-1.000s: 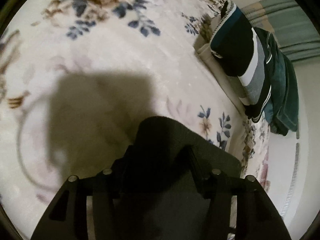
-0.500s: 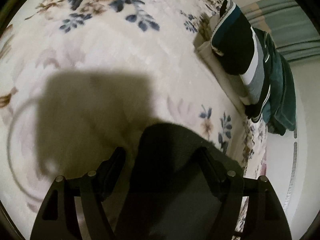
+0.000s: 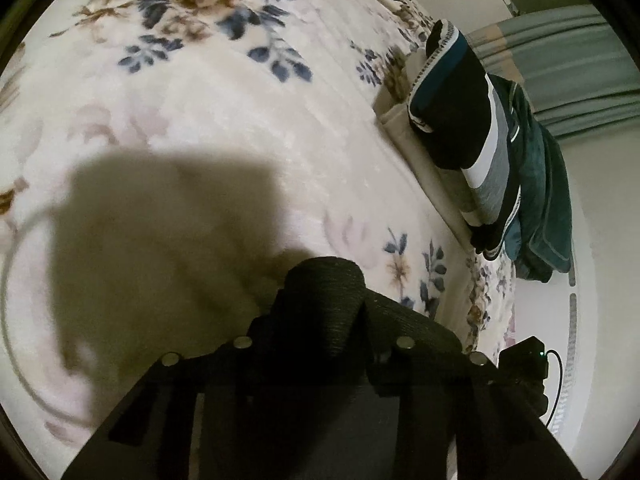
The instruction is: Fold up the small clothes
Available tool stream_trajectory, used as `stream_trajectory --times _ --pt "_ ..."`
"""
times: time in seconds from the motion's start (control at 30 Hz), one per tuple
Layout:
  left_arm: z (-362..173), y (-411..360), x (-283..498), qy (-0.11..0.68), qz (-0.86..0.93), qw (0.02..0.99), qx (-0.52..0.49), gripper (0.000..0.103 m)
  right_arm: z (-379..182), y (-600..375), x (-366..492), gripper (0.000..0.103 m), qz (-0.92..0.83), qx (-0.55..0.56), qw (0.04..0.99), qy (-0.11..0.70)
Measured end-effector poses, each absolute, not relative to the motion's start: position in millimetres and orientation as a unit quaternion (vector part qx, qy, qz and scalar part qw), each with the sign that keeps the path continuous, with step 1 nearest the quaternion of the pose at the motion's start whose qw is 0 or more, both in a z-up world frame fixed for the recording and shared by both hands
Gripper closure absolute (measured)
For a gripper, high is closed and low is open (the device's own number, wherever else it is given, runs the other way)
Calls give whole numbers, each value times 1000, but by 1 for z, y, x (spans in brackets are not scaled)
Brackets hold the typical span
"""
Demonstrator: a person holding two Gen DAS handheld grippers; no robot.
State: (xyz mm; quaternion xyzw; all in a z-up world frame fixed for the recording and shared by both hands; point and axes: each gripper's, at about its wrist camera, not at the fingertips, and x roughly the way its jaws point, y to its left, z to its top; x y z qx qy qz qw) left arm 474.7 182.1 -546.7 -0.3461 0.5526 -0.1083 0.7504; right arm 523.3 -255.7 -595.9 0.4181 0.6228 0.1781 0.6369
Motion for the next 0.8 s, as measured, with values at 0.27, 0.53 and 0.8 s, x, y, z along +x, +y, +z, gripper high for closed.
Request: stream_trajectory --times 0.27,0.53,0.8 --pt "-545 185 479 576 -112 736 -337 68 -597 -254 539 93 138 413 644 628" --pt "-538 193 423 604 -138 704 -347 33 -602 -278 503 36 190 429 559 684" --pt "-565 164 413 614 -197 679 -351 33 -646 -248 463 35 253 468 478 699"
